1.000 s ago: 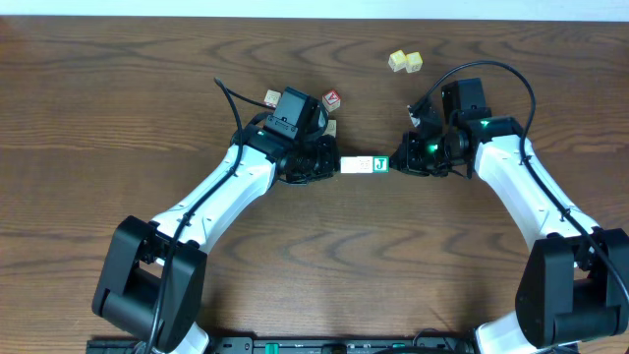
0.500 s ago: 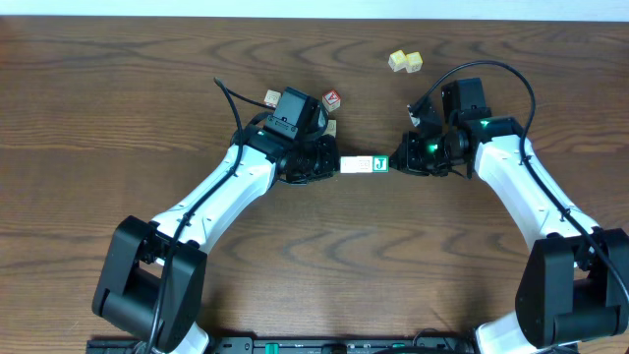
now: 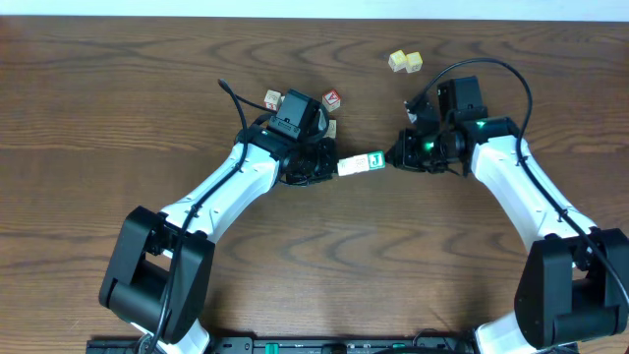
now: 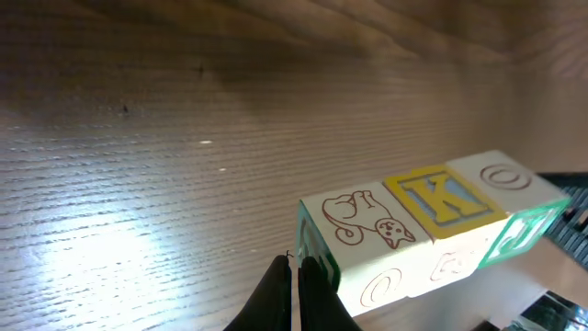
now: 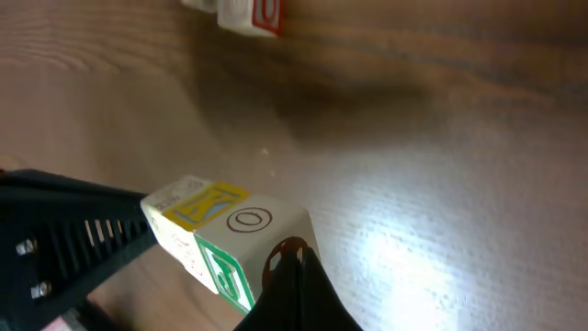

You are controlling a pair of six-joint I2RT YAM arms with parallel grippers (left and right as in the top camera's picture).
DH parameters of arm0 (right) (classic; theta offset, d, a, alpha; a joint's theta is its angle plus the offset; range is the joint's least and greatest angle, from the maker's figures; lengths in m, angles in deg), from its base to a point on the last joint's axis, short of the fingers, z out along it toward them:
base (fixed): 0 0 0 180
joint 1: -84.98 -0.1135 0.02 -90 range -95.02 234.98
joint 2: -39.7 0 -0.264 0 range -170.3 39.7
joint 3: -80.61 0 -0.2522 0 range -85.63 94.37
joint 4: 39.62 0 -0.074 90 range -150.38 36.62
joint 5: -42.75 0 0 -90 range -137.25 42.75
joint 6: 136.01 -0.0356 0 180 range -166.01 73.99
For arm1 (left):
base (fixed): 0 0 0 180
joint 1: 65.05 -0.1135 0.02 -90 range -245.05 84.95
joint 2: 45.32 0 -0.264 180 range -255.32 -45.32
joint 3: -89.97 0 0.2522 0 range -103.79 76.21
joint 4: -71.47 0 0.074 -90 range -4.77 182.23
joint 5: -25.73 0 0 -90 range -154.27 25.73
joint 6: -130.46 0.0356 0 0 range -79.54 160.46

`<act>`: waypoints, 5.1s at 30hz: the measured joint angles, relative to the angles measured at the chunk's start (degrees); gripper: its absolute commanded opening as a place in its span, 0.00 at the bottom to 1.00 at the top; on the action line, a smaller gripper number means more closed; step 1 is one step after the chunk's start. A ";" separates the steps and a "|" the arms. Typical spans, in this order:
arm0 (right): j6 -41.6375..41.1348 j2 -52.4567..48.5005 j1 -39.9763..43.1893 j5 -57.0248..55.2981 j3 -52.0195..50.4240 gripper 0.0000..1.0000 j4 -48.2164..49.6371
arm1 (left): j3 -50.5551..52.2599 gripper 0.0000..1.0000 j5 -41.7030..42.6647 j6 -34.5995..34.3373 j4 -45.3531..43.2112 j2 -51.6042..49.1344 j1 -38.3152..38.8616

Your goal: Lift 3 blocks

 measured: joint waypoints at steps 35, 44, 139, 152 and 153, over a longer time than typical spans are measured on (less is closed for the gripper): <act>-3.08 -8.04 -2.73 -5.55 -10.08 0.01 11.13 | 0.02 0.07 -3.32 0.00 -2.05 -9.49 1.31; -3.21 -8.04 -3.17 -6.38 -10.08 0.01 10.86 | 0.02 0.07 -4.28 0.02 -1.16 -9.49 1.53; 12.98 84.78 15.23 -22.77 -47.65 0.99 26.60 | -3.17 0.74 -31.82 3.45 32.57 30.40 -5.35; 8.98 95.47 15.72 -21.97 -64.92 0.99 41.55 | -3.17 0.74 -31.80 3.45 32.63 30.40 -5.35; 8.41 96.30 15.80 -21.92 -66.25 0.99 42.18 | -3.17 0.74 -31.80 3.45 32.59 30.40 -5.35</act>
